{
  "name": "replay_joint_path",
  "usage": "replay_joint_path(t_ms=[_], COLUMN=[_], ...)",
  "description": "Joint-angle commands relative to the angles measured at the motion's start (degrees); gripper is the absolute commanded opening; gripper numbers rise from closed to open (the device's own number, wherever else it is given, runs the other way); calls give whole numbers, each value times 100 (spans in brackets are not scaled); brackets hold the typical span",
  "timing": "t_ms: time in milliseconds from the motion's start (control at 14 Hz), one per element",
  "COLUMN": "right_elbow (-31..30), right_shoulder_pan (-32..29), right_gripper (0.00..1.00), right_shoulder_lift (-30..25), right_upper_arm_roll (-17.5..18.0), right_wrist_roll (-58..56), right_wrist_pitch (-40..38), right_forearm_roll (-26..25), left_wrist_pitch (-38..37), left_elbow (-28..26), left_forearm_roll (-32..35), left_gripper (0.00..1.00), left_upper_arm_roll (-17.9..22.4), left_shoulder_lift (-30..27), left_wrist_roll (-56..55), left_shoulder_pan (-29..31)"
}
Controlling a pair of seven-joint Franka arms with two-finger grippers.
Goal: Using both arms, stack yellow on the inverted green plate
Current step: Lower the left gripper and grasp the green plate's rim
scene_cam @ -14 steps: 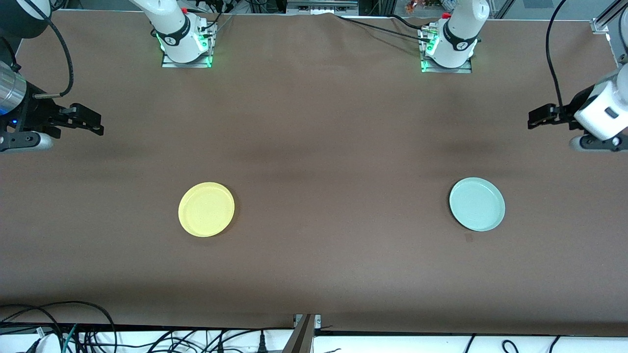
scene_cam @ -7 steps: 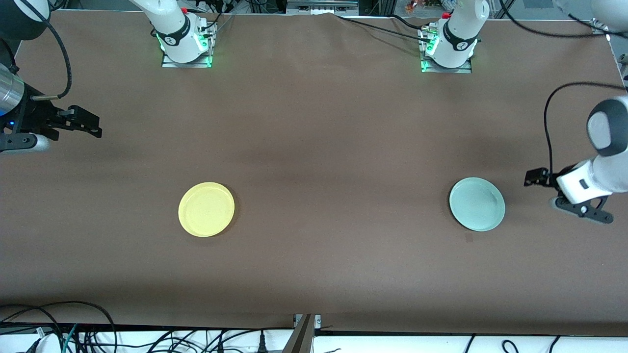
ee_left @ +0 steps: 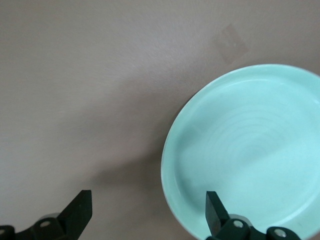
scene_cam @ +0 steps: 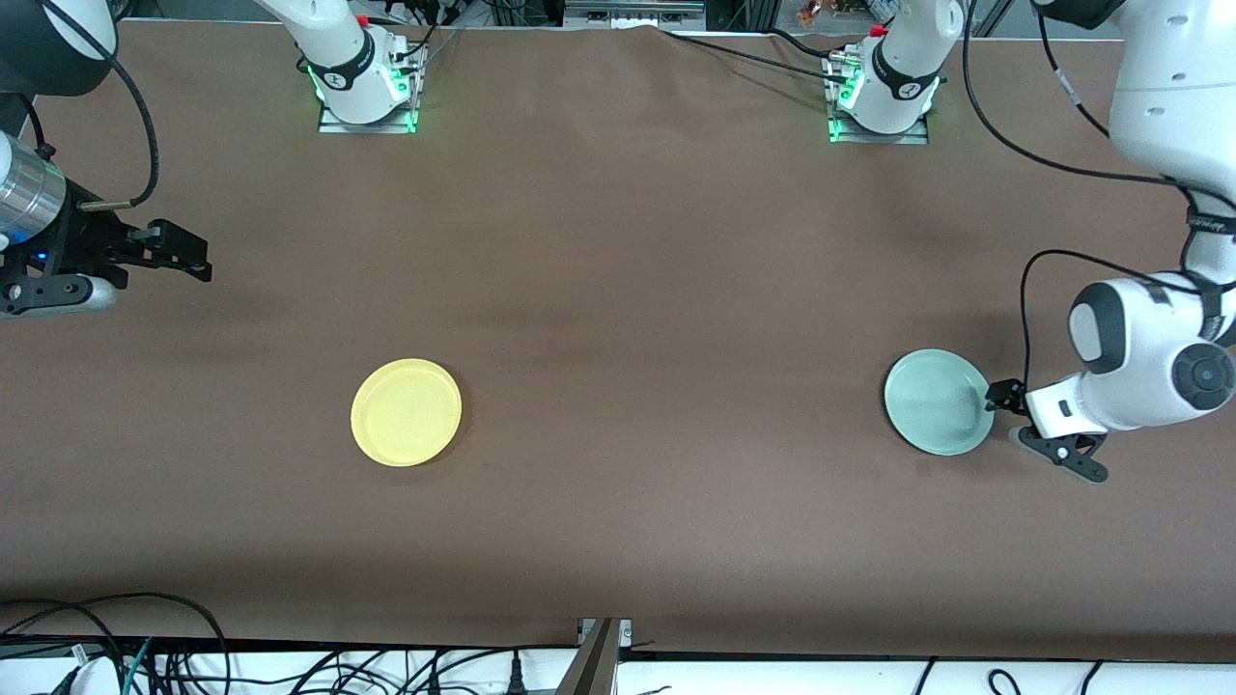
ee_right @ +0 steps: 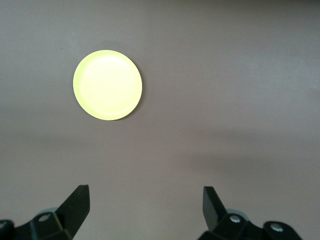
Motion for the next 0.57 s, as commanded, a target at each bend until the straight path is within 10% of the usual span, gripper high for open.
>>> replay_joint_path(t_ms=[0,214,500], right_elbow=[-35,-9,-131], right_shoulder_pan=[3,3,-6], right_gripper=[100,100,100], right_shoulder_lift=[-83,-92,-57], right_upper_arm_roll=[-32,-41,-41], right_wrist_roll=[-172,-172,-181], right_wrist_pitch=[-15,-6,38], right_forearm_roll=[34,104,122], left_wrist_pitch=[-5,3,-5], left_elbow=[200,209,226], left_forearm_roll=[-31,-31,-39], left_gripper=[100,32,0], left_upper_arm_roll=[-81,-73,-73], left_shoulder_lift=[243,331,384], left_wrist_roll=[201,236,236], left_shoulder_pan=[1,10,10])
